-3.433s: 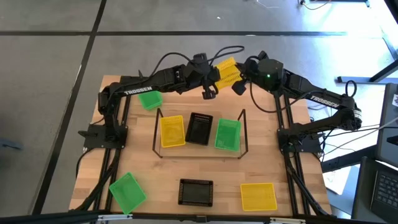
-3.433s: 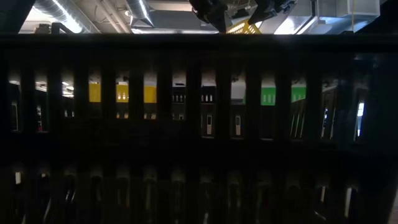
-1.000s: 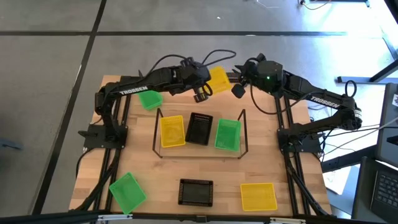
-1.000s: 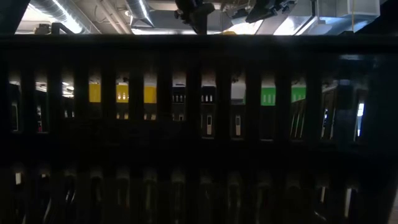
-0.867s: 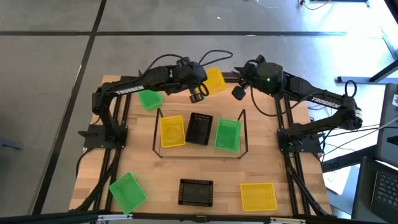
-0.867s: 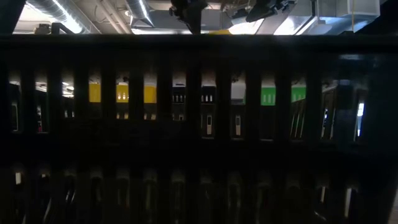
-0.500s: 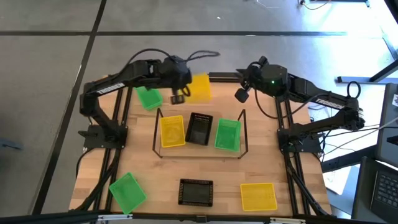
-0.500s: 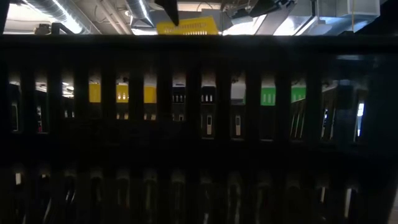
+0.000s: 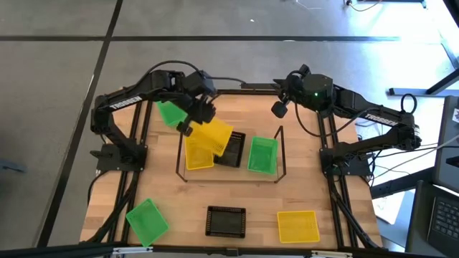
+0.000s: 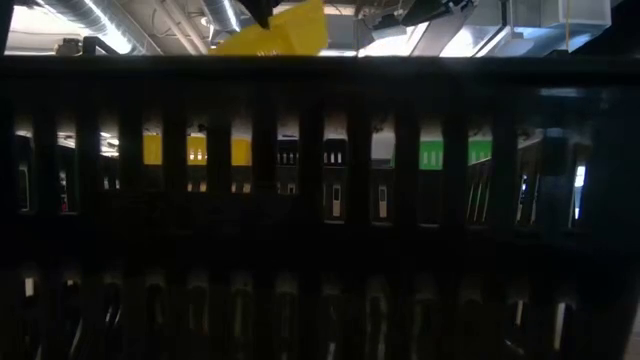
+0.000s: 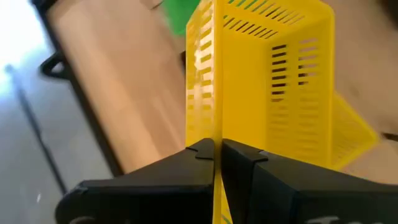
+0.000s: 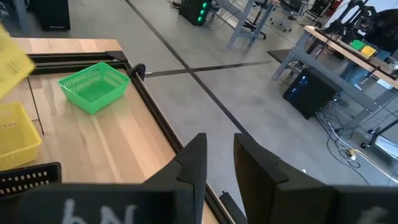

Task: Stack baskets on shelf by color
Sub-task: Stack the top yellow bin on top of the yellow bin on the shelf

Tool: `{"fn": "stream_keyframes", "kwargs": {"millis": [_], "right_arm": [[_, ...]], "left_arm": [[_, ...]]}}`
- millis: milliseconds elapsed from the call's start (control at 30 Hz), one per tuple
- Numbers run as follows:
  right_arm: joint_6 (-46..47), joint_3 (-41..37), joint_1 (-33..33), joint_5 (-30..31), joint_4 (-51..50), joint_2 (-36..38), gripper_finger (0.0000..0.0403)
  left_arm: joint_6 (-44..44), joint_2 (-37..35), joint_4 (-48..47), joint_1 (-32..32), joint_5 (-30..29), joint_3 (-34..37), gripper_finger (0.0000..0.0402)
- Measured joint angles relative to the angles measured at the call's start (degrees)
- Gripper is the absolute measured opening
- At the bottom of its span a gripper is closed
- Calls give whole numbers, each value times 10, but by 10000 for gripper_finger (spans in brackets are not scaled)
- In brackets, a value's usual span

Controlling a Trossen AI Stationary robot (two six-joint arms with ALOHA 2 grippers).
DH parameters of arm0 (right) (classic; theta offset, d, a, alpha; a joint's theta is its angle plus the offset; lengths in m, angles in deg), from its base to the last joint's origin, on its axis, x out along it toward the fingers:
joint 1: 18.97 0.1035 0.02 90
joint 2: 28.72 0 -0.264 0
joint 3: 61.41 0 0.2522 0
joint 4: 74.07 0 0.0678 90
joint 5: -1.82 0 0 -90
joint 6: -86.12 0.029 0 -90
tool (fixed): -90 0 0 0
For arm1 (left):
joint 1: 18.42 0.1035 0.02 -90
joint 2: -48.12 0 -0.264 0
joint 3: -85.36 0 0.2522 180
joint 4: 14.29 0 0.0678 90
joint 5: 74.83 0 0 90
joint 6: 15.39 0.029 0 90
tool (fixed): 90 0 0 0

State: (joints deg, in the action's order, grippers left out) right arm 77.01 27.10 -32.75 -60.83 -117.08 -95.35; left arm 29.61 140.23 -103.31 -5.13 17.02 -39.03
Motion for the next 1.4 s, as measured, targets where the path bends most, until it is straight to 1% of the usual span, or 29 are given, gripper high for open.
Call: {"fn": "stream_keyframes", "kwargs": {"millis": [100, 200, 267, 367, 467, 600, 667, 733, 800, 867, 967, 1033, 1133, 1200, 1300, 1400], "right_arm": [[0, 0, 0, -6, 0, 0, 77], [0, 0, 0, -37, 0, 0, 77], [1, 0, 0, -57, 0, 0, 77], [14, 0, 5, -81, 0, 0, 77], [-1, 0, 14, -90, -1, 0, 77], [-20, 0, 21, -91, -1, 0, 77], [-18, 0, 21, -91, -1, 0, 77], [-12, 0, 21, -91, -1, 0, 77], [-3, 0, 21, -90, -1, 0, 77], [-2, 0, 21, -90, -1, 0, 77], [-3, 0, 21, -90, -1, 0, 77], [-3, 0, 21, -90, -1, 0, 77], [-4, 0, 21, -90, -1, 0, 77], [-8, 0, 21, -90, -1, 0, 77], [-30, 0, 21, -90, -2, 0, 77], [-45, 0, 21, -90, -2, 0, 77]], "left_arm": [[23, 0, -29, -9, 14, 0, 0], [19, 0, -34, -18, 23, 0, 0], [-3, 0, -28, -24, 22, 0, 0], [-77, 0, -20, -29, 15, 0, 0], [-145, 0, -22, -33, 7, 0, 0], [-144, 0, -47, -43, 12, 0, 0], [-166, 0, -44, -44, 18, 0, 0], [-251, 0, -24, -42, 17, 0, 0], [-379, 0, 4, -38, 17, 0, 0], [-498, 0, 9, -39, 16, 0, 0], [-627, 0, 10, -48, -1, 0, 0], [-691, 0, 1, -59, -22, 0, 0], [-766, 0, -26, -70, -28, 0, 0], [-803, 0, -49, -74, -41, 0, 0], [-862, -2, -89, -80, -77, 0, 0], [-922, -3, -115, -86, -93, 0, 0]]}}
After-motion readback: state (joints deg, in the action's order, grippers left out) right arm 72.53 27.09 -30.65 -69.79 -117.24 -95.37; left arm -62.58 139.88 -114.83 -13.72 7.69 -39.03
